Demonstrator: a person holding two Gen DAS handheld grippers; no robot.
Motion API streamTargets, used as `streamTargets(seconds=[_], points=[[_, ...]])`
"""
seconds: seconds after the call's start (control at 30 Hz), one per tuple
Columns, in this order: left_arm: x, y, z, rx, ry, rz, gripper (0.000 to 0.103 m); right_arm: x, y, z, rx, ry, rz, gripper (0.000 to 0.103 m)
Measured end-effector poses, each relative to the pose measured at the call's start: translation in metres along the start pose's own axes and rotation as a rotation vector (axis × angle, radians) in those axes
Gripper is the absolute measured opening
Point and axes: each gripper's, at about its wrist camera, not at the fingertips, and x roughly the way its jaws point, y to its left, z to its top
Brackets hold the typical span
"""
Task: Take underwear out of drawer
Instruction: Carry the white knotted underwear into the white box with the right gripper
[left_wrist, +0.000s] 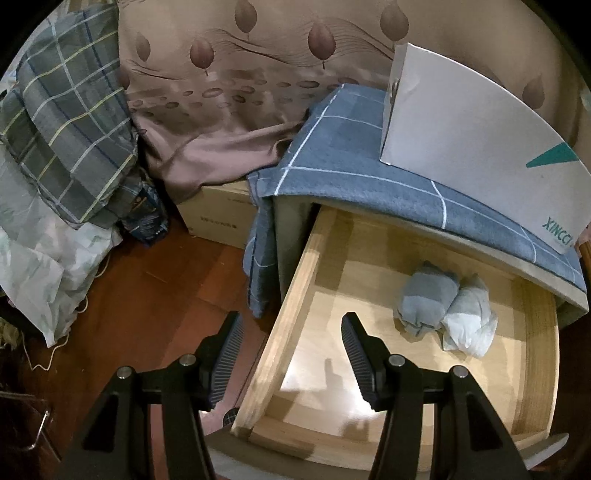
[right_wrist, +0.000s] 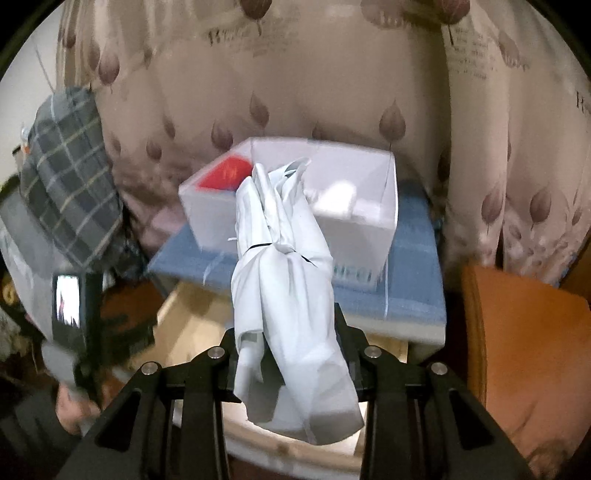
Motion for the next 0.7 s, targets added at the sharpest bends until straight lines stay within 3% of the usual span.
streamTargets(seconds=[0.33, 0.7], points=[[-0.004, 0.008, 0.003, -0.031, -0.026, 0.004, 0.056, 0.029, -0.024, 0.098, 0.049, -0.074, -0.037, 0.032], [-0.005, 0.013, 0.003, -0.047, -0.041, 0.001, 0.056, 0.112, -0.042, 0.136, 0.115, 0.034, -0.096, 0.032]])
